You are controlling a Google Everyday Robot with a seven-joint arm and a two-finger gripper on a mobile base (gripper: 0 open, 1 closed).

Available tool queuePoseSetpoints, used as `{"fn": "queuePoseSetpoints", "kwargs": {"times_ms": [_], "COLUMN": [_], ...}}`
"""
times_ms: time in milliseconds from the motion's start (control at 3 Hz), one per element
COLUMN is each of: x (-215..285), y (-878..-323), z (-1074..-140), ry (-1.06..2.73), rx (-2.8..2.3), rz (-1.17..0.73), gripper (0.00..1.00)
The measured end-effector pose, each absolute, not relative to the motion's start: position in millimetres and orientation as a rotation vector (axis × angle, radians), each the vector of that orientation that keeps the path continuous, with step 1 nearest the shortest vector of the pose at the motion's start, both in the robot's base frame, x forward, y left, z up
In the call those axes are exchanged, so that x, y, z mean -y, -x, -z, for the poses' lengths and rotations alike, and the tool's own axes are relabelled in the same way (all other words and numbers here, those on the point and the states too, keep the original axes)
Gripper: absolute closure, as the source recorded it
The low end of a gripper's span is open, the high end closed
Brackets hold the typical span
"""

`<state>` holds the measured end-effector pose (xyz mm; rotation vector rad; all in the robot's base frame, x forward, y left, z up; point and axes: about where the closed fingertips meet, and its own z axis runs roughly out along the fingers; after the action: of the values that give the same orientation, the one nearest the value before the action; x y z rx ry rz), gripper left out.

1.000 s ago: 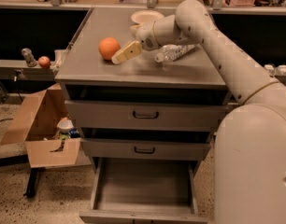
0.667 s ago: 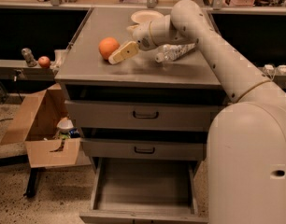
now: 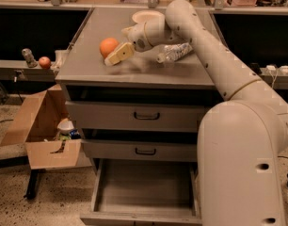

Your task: Place orange into bottom drawer

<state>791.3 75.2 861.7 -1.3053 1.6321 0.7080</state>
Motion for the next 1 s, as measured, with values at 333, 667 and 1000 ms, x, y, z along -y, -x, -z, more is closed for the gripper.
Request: {"fn": "queuePoseSetpoints", "kwargs": {"times_ms": [333,667,1000], "x": [-83.0,-86.8,-91.6], "y": [-790.5,-790.1,-788.7], "z": [-858.4,-856.8,-856.1], "ry": [1.325,1.331,1.338], "rx": [-1.631,-1.628,-1.62], "rz": [-0.725,-0.734,-0.745], "gripper": [0.02,0.19,0.42]}}
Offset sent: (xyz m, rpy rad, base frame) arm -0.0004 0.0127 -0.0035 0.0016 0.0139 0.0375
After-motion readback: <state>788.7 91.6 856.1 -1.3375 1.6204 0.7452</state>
